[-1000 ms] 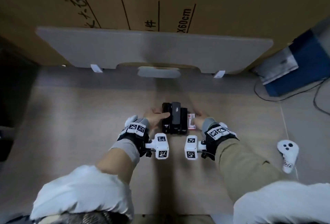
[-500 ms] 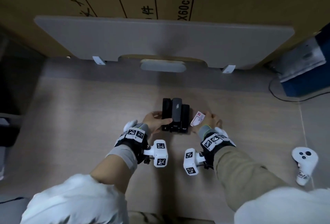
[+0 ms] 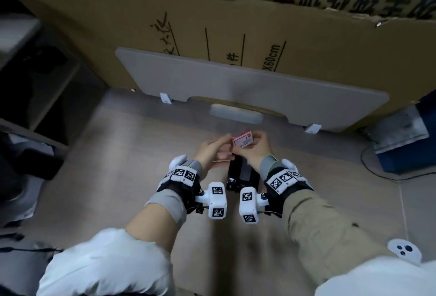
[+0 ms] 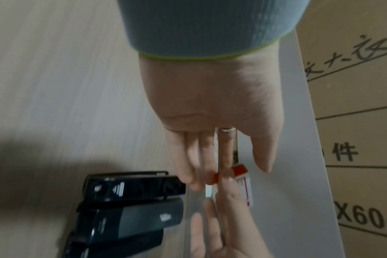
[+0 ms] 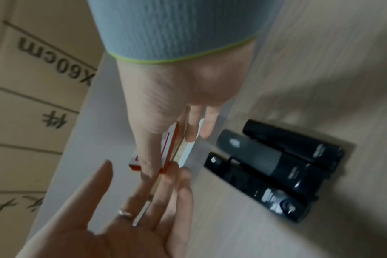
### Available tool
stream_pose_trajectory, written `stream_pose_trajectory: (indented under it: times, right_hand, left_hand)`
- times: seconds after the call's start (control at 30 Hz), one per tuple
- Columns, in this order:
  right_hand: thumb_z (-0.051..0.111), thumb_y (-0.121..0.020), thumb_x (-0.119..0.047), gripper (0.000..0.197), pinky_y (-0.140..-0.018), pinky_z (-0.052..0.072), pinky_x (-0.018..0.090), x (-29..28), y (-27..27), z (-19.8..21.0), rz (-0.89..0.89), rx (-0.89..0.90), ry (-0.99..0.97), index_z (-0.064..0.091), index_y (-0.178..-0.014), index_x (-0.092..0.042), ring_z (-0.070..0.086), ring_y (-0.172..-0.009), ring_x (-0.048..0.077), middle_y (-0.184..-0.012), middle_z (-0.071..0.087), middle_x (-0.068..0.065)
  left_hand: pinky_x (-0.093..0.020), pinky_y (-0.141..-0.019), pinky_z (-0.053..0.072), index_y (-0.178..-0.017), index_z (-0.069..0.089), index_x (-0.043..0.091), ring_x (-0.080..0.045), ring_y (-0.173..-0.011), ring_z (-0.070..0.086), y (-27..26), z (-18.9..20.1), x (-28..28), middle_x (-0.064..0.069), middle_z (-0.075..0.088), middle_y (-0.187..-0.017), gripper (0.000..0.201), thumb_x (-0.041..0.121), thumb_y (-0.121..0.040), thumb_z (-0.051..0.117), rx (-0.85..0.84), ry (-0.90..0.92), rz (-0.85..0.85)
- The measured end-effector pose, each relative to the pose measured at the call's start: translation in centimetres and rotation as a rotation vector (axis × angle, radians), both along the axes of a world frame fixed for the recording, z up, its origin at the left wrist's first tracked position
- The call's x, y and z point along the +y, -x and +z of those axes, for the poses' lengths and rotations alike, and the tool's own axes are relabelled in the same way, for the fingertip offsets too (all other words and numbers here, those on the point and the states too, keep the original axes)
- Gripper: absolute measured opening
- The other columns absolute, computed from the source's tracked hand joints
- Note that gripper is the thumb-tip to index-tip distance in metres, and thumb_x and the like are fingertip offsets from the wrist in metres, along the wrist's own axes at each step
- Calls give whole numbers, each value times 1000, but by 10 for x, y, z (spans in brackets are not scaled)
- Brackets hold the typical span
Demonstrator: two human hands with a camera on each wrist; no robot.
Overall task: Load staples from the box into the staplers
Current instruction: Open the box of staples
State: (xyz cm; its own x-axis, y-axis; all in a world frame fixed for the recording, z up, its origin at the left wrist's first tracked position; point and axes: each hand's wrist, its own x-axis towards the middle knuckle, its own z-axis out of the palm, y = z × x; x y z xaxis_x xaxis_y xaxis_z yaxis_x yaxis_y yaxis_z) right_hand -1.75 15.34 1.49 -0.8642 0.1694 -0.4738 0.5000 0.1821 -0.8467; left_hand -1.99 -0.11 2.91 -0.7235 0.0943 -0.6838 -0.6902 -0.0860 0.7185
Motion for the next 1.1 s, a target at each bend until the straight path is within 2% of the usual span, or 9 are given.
stream_pose_trajectory:
  times: [0.07,0.13,0.2,0.3,0.5,0.67,0.8,0.93,1.1]
  right_hand:
    - [91,-60,-14,70,-87,51,30,-14,4,-1,62,2,10,44,-110,-23,64,-90,14,-99,62,-4]
    - [92,-60,-17,61,-88,52,30,-31,6,-3,123,-5,-4,50,-103,-24,65,-90,14,-95,65,-7]
    - [89,-65,-13,46,-91,53,33,-45,9,-9,152,-16,21,58,-98,-20,66,-89,17,-92,68,-4]
    - [83,-75,-13,20,-97,51,38,-69,12,-20,189,-46,34,67,-85,-20,67,-89,20,-93,72,4]
    - [74,-81,-23,13,-74,51,35,-115,26,-48,118,-160,11,64,-74,-26,66,-76,24,-81,72,5]
    - [66,-88,-7,29,-49,45,24,-135,33,-65,23,-162,27,45,-95,-24,56,-46,10,-77,64,1]
    - [66,-85,-7,32,-51,45,29,-145,37,-85,22,-176,-21,51,-89,-35,56,-49,17,-77,67,7]
    - [62,-88,-3,28,-33,36,17,-147,36,-95,-25,-260,-4,53,-103,-25,52,-35,9,-83,63,10]
    - [68,-82,-10,13,-39,32,21,-138,21,-109,39,-406,-82,69,-92,-18,43,-37,19,-51,56,7]
  left_hand:
    - [-39,-79,59,-100,66,8,-16,-59,70,0,2,-6,-1,72,-68,25,31,-91,68,22,-50,43]
    - [-36,-66,62,-90,62,3,-16,-50,66,3,-1,-24,-4,65,-58,16,19,-93,66,14,-51,76]
    - [-27,-54,59,-85,63,2,-22,-55,67,4,-6,-44,-13,63,-67,15,15,-93,65,5,-38,63]
    - [-22,-51,56,-87,68,7,-23,-65,68,6,-18,-77,-14,68,-81,14,17,-94,63,-12,-19,4]
    - [-22,-51,57,-106,66,5,-17,-62,72,15,-45,-130,-10,71,-88,21,22,-99,57,-94,-43,-12]
    - [-26,-61,62,-101,67,5,-20,-62,70,15,-66,-158,-10,72,-83,16,18,-98,59,-143,-24,38]
    - [-29,-68,61,-98,68,7,-22,-68,70,20,-83,-170,-12,70,-90,13,17,-95,60,-182,-10,36]
    - [-29,-62,59,-105,58,10,-18,-62,69,31,-94,-172,-13,67,-89,15,5,-97,47,-176,37,95]
    - [-27,-63,58,-126,48,11,-7,-48,64,37,-104,-172,-12,64,-107,31,5,-96,55,-107,121,92]
